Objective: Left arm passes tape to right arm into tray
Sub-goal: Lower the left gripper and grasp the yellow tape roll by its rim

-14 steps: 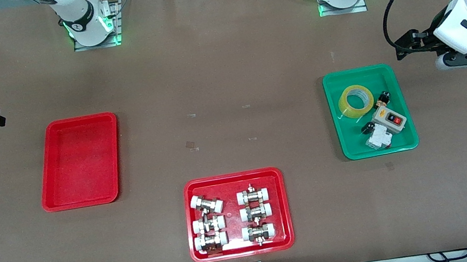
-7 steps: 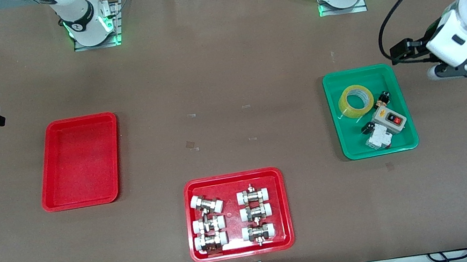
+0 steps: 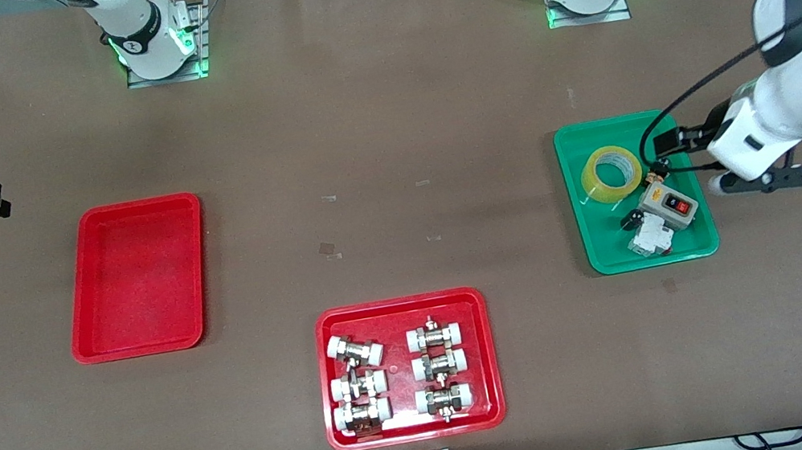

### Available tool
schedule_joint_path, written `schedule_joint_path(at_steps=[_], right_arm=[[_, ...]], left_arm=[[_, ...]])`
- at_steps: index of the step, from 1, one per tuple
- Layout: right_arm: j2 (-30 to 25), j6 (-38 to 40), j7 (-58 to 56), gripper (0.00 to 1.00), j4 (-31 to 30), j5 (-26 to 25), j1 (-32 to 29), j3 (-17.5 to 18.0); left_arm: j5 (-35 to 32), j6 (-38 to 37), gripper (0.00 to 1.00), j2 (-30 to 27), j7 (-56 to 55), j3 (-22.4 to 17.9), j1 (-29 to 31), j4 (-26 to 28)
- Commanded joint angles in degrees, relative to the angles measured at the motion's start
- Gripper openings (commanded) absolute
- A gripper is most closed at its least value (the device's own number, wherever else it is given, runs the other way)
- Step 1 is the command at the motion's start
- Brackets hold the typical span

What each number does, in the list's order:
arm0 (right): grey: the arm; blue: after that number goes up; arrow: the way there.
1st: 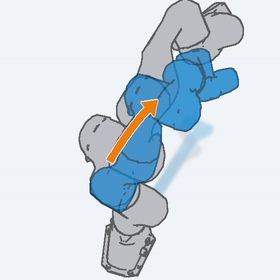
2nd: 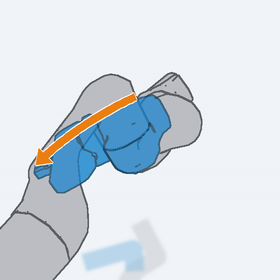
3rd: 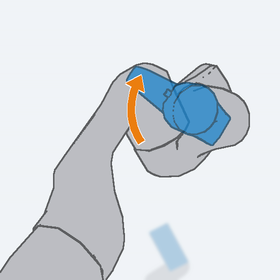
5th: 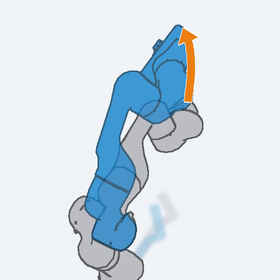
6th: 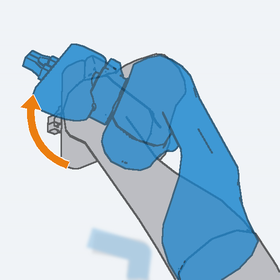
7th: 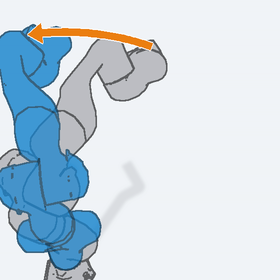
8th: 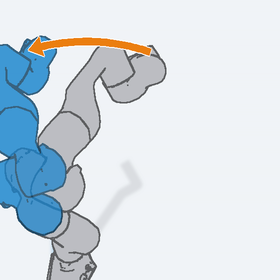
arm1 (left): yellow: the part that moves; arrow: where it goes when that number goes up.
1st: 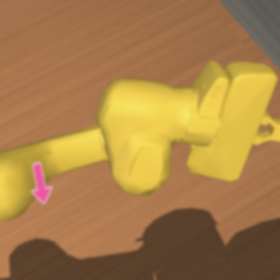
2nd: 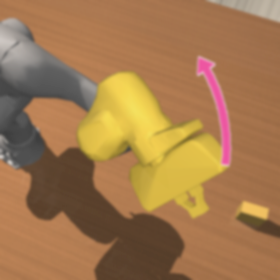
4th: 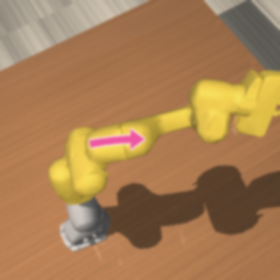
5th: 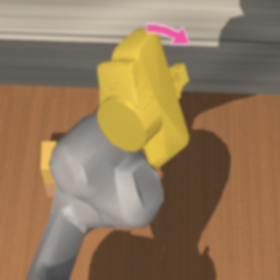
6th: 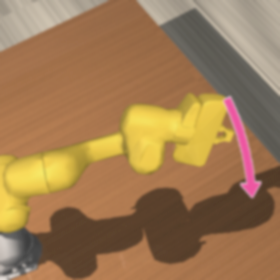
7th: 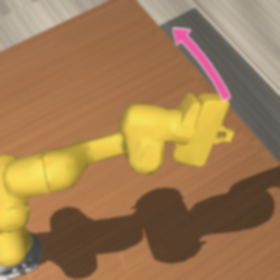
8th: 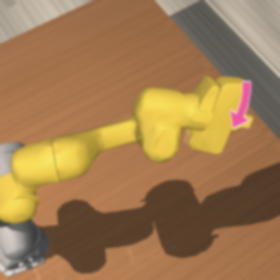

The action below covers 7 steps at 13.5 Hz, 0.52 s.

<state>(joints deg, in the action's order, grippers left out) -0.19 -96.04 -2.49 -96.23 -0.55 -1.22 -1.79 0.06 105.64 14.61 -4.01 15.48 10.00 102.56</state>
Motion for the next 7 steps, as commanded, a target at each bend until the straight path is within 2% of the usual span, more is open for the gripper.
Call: schedule_joint_path(at_steps=[1, 5, 7], right_arm=[[0.1, 0.59, -0.77, 1.0, 0.34, 0.73, 0.08, -0.15], [0.45, 0.24, -0.77, 1.0, 0.26, 0.73, -0.01, -0.15], [0.45, 0.24, -0.77, 1.0, 0.26, 0.81, -0.01, -0.15]], left_arm=[[0.11, 9.99, 1.0, -3.35, 0.06, 0.25, 0.63, 13.07], [0.11, 22.91, 1.0, -3.36, 0.06, 0.25, 3.17, 25.21], [0.2, 27.32, 1.0, -1.61, -0.03, 0.25, 3.97, 27.78]])
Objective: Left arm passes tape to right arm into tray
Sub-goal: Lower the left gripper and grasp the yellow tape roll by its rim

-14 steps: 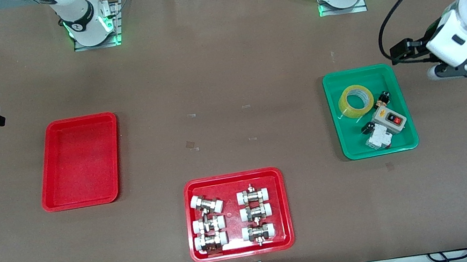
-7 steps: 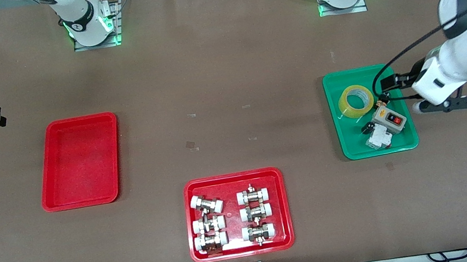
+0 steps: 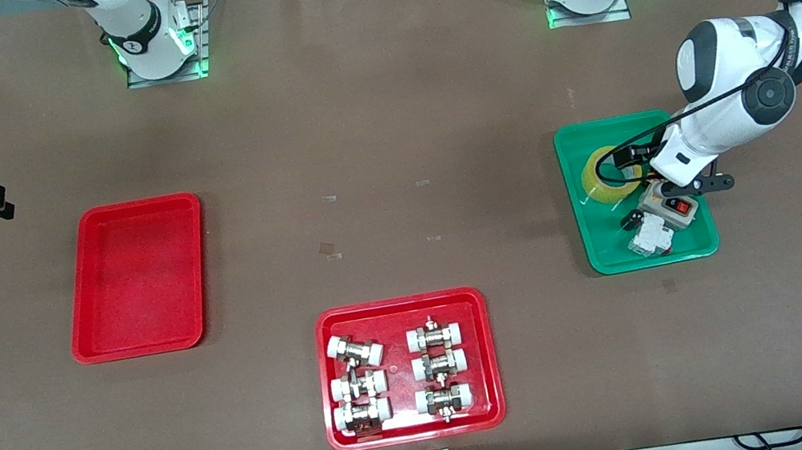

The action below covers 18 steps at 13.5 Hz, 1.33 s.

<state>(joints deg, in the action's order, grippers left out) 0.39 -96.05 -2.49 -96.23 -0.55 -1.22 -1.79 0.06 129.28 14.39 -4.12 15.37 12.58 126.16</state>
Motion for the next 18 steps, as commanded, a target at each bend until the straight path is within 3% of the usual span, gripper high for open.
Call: schedule_joint_path(at_steps=[1, 12, 15, 18], right_arm=[[-0.12, 0.16, -0.77, 1.0, 0.26, 0.81, -0.09, -0.15], [0.23, 0.08, -0.77, 1.0, 0.26, 0.9, -0.18, -0.15], [0.23, 0.08, -0.77, 1.0, 0.26, 0.9, -0.1, -0.15], [0.4, -0.01, -0.77, 1.0, 0.34, 0.9, -0.18, -0.15]], left_arm=[[0.2, 4.13, 1.0, -0.6, 0.07, 0.36, 2.0, 4.09], [0.2, 6.07, 0.97, 3.36, -8.45, 0.62, 1.3, 3.91], [0.2, 6.59, 0.89, 3.89, -8.89, 0.62, 1.3, 3.91], [0.2, 6.33, 0.77, 4.42, -17.4, 0.71, 0.35, 4.0]])
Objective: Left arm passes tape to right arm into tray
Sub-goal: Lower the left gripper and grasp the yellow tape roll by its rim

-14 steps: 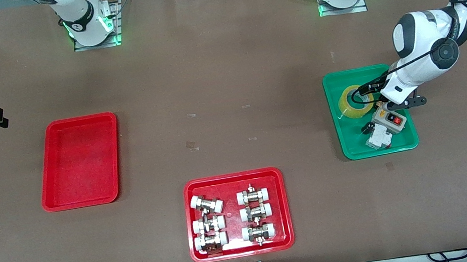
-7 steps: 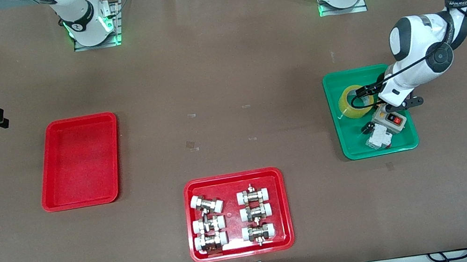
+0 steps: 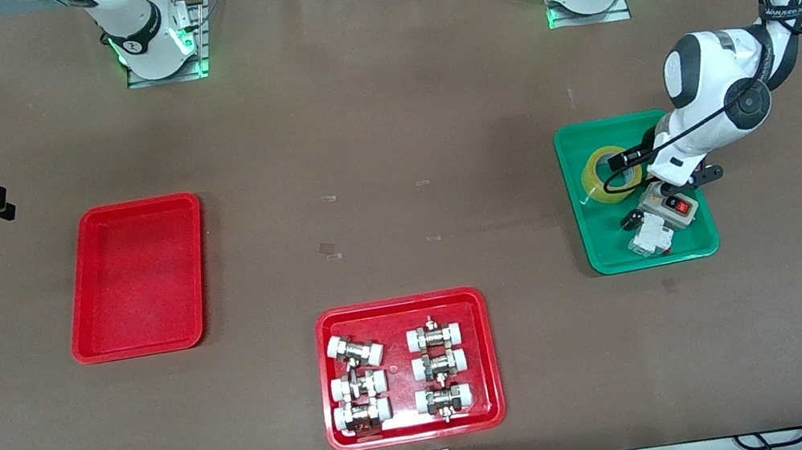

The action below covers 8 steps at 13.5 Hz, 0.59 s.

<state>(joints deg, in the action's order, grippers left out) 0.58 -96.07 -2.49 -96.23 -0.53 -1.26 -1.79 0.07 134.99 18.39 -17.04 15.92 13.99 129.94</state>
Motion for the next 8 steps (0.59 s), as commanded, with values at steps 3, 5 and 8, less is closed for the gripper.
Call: schedule_joint_path(at_steps=[3, 5, 8], right_arm=[[0.13, 0.0, -0.76, 1.0, 0.34, 0.79, -0.24, -0.15], [0.21, 0.0, -0.76, 1.0, 0.34, 0.79, -0.41, -0.23], [0.13, -0.08, -0.85, 1.0, 0.34, 0.09, -0.33, -0.23]], left_arm=[[0.2, 0.45, 0.58, 0.51, -5.1, 0.17, -2.13, 0.23], [0.2, 0.01, 0.45, 0.42, -4.76, 0.17, -2.04, 0.23], [0.2, -1.39, 0.17, -0.19, -4.31, 0.17, -2.13, -0.12]])
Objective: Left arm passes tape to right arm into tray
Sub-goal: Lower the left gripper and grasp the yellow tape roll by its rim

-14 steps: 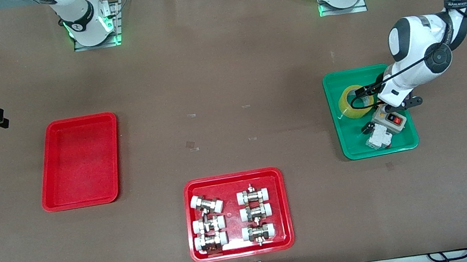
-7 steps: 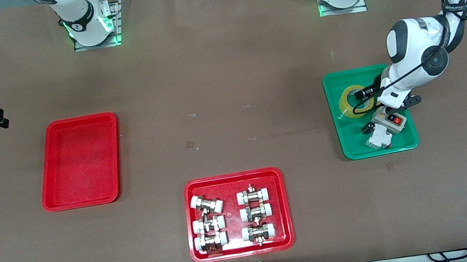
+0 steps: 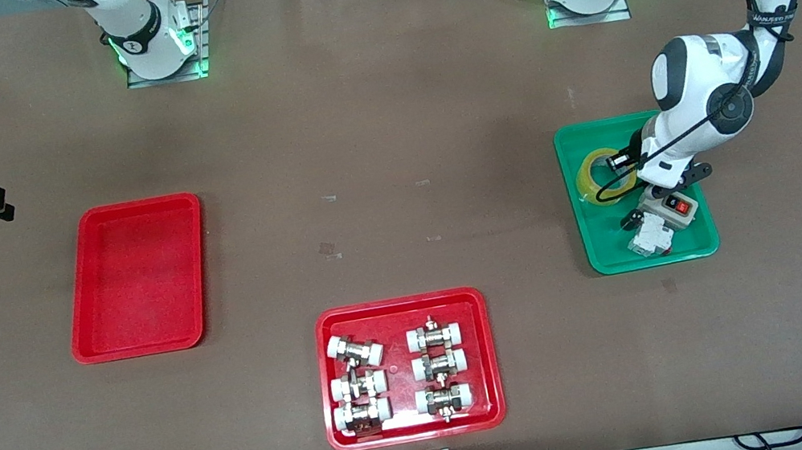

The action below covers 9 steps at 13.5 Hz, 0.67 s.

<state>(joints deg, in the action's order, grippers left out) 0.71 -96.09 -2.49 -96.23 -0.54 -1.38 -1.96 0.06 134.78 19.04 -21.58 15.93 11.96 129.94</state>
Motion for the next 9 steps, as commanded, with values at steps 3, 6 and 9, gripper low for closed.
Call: schedule_joint_path(at_steps=[3, 6, 9], right_arm=[[0.34, 0.03, -0.85, 1.0, 0.7, 0.19, -0.38, -0.07], [0.34, 0.46, -0.94, 1.0, 1.39, 0.19, -0.29, -0.07], [0.34, 0.55, -0.85, 1.0, 1.49, 0.19, -0.12, -0.07]], left_arm=[[0.11, -4.51, 0.01, -1.72, 0.32, 0.33, -0.18, -1.79], [0.11, -13.11, 0.0, -2.51, 0.4, 2.51, -0.18, -7.84], [0.11, -22.95, 0.0, -3.57, -0.39, 4.46, -0.18, -16.35]])
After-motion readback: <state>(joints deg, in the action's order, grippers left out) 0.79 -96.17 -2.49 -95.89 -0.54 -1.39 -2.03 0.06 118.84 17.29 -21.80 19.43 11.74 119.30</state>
